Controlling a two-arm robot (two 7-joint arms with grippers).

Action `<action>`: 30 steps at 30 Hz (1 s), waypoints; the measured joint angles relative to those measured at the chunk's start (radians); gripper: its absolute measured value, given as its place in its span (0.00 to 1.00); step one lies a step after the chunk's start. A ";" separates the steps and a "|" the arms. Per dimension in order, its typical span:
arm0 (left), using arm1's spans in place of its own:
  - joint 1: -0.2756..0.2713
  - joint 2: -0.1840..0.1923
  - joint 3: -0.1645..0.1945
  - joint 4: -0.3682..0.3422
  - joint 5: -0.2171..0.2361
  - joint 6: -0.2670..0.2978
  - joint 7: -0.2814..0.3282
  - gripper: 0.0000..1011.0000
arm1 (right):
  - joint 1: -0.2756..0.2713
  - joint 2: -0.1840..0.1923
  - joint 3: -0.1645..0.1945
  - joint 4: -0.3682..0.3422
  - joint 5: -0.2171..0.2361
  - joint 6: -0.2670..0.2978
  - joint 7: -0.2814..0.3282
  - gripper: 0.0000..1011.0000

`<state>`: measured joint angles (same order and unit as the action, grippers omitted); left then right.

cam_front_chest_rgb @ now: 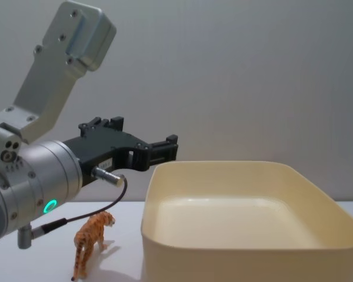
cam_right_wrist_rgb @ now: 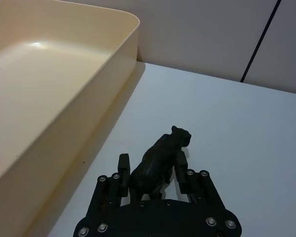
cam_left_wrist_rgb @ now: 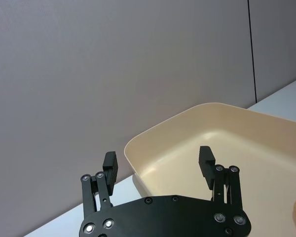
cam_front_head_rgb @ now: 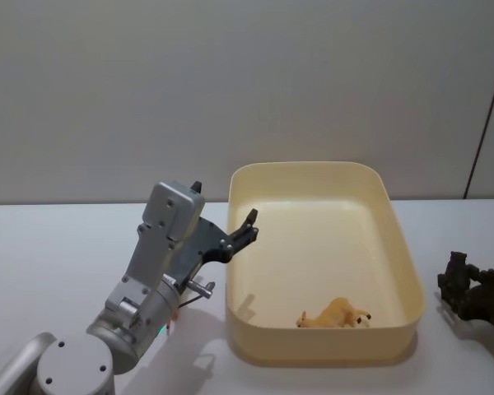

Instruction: Pick up the toy alternately with two hands and place it into the central storage box.

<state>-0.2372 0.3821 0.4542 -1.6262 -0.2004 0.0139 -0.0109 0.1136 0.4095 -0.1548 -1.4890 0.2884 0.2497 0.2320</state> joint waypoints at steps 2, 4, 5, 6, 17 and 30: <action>0.000 0.000 0.000 0.000 0.000 0.000 0.000 0.99 | 0.002 -0.002 -0.002 0.003 -0.002 -0.001 -0.001 0.48; 0.000 0.000 0.000 0.000 0.000 0.000 0.000 0.99 | 0.003 -0.002 -0.002 0.004 -0.003 -0.001 -0.001 0.44; 0.000 0.000 0.000 0.000 0.000 0.000 0.000 0.99 | 0.003 -0.003 -0.002 0.005 -0.004 -0.001 -0.001 0.40; 0.000 0.000 0.000 0.000 0.000 0.000 0.000 0.99 | 0.003 -0.003 -0.002 0.005 -0.004 -0.002 -0.001 0.38; 0.000 0.000 0.000 0.000 0.000 0.000 0.000 0.99 | -0.024 0.014 0.011 -0.025 0.010 -0.033 -0.004 0.32; 0.000 0.000 0.000 0.000 0.000 0.000 0.000 0.99 | -0.063 0.060 0.055 -0.127 0.060 -0.105 0.007 0.32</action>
<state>-0.2371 0.3821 0.4542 -1.6262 -0.2003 0.0139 -0.0109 0.0504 0.4700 -0.1000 -1.6161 0.3487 0.1445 0.2386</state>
